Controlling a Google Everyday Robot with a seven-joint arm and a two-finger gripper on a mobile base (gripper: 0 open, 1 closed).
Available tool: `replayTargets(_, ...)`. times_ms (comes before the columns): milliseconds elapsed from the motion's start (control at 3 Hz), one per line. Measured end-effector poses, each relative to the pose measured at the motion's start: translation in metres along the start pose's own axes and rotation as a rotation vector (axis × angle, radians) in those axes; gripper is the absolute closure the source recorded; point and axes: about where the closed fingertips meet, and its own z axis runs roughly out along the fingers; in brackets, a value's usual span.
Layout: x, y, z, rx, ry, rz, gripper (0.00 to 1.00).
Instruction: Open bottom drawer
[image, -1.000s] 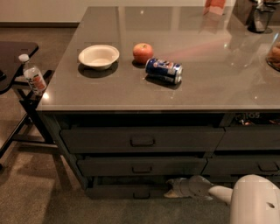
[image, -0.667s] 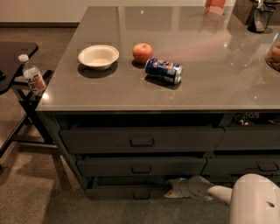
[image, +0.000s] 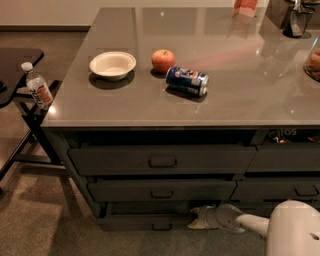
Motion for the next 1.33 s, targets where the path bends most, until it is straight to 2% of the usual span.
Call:
replayTargets(333, 0.0, 0.0, 0.0, 0.0, 0.0, 0.0, 0.62)
replayTargets(667, 0.0, 0.0, 0.0, 0.0, 0.0, 0.0, 0.6)
replayTargets(1000, 0.001, 0.004, 0.0, -0.001, 0.002, -0.003, 0.84)
replayTargets(1333, 0.005, 0.014, -0.003, 0.005, -0.003, 0.006, 1.0)
